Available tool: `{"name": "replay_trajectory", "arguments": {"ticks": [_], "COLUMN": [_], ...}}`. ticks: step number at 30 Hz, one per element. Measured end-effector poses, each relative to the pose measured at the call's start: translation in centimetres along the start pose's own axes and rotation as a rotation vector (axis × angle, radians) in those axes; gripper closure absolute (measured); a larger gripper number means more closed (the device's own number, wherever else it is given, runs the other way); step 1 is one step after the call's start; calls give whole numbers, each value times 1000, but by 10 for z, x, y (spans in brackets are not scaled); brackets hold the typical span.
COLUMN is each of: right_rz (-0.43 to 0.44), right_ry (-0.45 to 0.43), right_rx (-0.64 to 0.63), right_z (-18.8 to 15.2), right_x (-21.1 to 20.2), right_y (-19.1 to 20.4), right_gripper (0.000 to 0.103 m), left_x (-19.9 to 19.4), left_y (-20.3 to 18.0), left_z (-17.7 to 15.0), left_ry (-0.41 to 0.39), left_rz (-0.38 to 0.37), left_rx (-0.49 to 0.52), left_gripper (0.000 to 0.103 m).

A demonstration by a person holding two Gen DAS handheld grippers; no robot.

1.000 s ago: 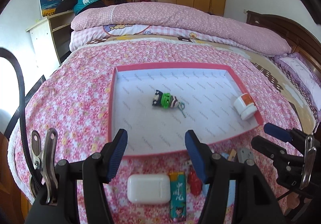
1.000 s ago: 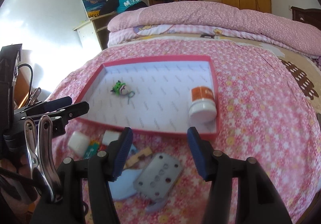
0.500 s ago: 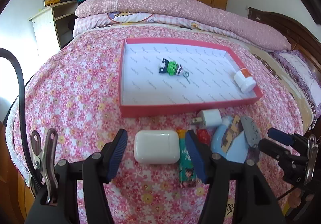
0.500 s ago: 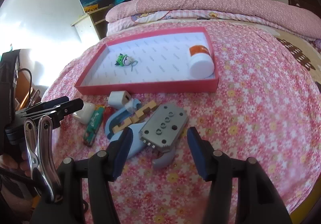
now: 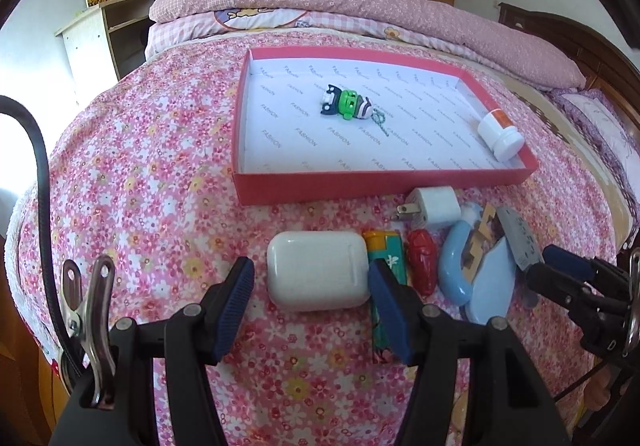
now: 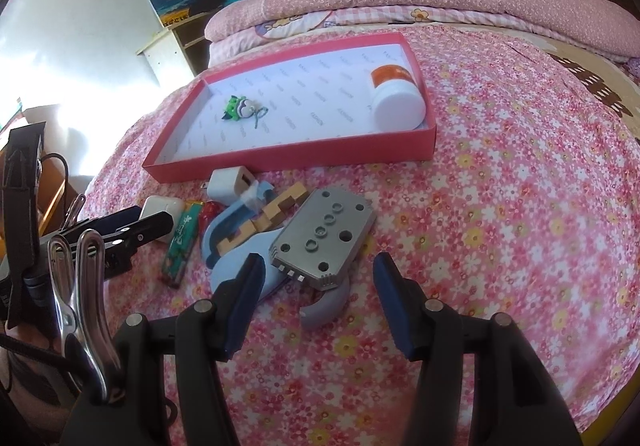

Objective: Organize rigid objects
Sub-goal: 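Move the left tool to the white earbud case and grasp it, then grasp the grey metal plate with the right tool while the left tool lifts the earbud case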

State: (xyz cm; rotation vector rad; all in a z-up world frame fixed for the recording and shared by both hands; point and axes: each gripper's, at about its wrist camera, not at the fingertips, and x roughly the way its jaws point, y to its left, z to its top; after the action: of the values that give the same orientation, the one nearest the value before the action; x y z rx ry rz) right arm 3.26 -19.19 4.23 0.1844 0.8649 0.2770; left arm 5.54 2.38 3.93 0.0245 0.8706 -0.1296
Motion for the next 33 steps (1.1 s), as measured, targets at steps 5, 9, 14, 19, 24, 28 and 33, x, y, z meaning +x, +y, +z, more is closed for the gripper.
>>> {"name": "replay_trajectory", "arguments": {"ticks": [5,9,14,19,24,28,33], "right_rz": [6,6,4,0,-1,4,14], "right_ry": [0,5,15,17,25,22,27], "right_rx": [-1,-3,-6,-11,-8,-2,41], "right_z": [1,0,1,1,3,9,15], "right_x": [2,5,11,13,19,22,29], "right_y": [1,2,3,3,5,8,5], "right_gripper": [45,45,45,45,45,45,45], "left_x": [7,9,17,18,18,18,18], "left_y": [0,4,1,0,2,2,1], "left_z": [-1,-1,-1,-2,-2,-2,-2], "left_ry": [-1,-12,-8,-21,-26,-29,-32], "left_rz": [0,-7,59,65,60,60,59], "left_rx": [-12,-29,0,6,1,0,-4], "left_gripper": [38,38,39,40,40,40,40]}}
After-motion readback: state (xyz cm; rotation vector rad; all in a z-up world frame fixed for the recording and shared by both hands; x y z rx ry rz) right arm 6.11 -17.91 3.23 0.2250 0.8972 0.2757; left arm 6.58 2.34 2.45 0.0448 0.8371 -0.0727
